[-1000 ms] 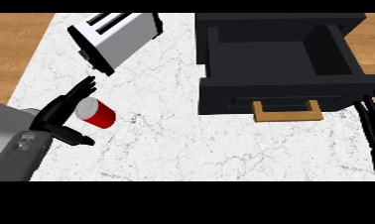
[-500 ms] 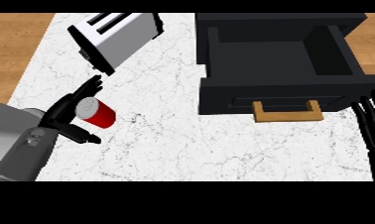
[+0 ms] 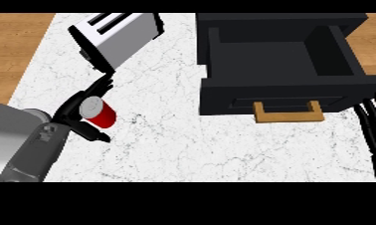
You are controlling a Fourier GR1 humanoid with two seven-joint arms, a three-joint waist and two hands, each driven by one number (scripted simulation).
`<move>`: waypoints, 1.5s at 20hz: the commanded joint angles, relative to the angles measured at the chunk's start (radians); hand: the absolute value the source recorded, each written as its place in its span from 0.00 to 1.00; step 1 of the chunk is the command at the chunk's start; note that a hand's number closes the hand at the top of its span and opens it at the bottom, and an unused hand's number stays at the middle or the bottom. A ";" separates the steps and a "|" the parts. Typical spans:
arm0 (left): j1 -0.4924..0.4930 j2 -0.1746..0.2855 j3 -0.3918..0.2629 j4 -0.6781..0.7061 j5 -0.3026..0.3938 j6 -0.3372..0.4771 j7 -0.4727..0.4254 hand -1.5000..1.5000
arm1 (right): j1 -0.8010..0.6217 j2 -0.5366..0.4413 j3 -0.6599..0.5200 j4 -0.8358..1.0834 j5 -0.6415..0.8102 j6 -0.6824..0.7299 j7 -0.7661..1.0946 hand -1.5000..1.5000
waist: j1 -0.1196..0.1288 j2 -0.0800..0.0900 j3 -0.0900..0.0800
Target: Pick up the can, place it into the drawer and close the drawer
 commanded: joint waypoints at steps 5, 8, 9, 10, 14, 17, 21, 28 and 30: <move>0.019 -0.076 -0.023 -0.006 -0.007 -0.051 -0.089 1.00 | 0.010 -0.010 -0.027 -0.038 -0.048 0.017 0.024 0.00 | 0.001 -0.001 0.000; 0.019 -0.039 -0.030 -0.032 0.002 -0.139 -0.097 1.00 | 0.019 -0.009 -0.031 -0.088 -0.051 0.004 0.061 0.00 | 0.004 -0.004 0.000; -0.010 -0.028 -0.015 -0.022 0.021 -0.173 -0.070 1.00 | -0.011 -0.008 -0.037 -0.013 -0.035 0.002 0.015 0.00 | 0.006 -0.002 0.001; -0.005 -0.081 -0.017 -0.033 0.024 -0.120 -0.052 1.00 | 0.028 -0.041 -0.111 -0.042 -0.139 0.039 0.030 0.00 | 0.001 -0.004 0.001; -0.015 -0.061 -0.023 -0.087 0.052 -0.220 0.006 1.00 | 0.028 -0.012 -0.071 0.028 -0.063 0.042 -0.055 0.00 | 0.016 -0.007 0.002; 0.008 -0.082 0.037 -0.117 0.116 -0.116 0.046 1.00 | 0.063 0.018 -0.010 -0.061 -0.021 -0.002 0.022 0.00 | 0.018 -0.008 0.002; 0.039 -0.109 0.219 -0.097 0.254 0.225 0.120 1.00 | 0.051 -0.009 -0.065 -0.022 -0.044 0.020 -0.003 0.00 | 0.043 -0.013 0.004; 0.116 -0.231 0.208 -0.379 0.313 0.391 0.227 1.00 | 0.047 0.006 -0.084 0.013 -0.055 0.022 -0.043 0.00 | 0.036 -0.015 0.004; 0.125 -0.258 0.175 -0.506 0.319 0.397 0.317 1.00 | -0.014 -0.022 -0.084 -0.075 -0.080 -0.009 0.086 0.00 | 0.039 -0.015 0.003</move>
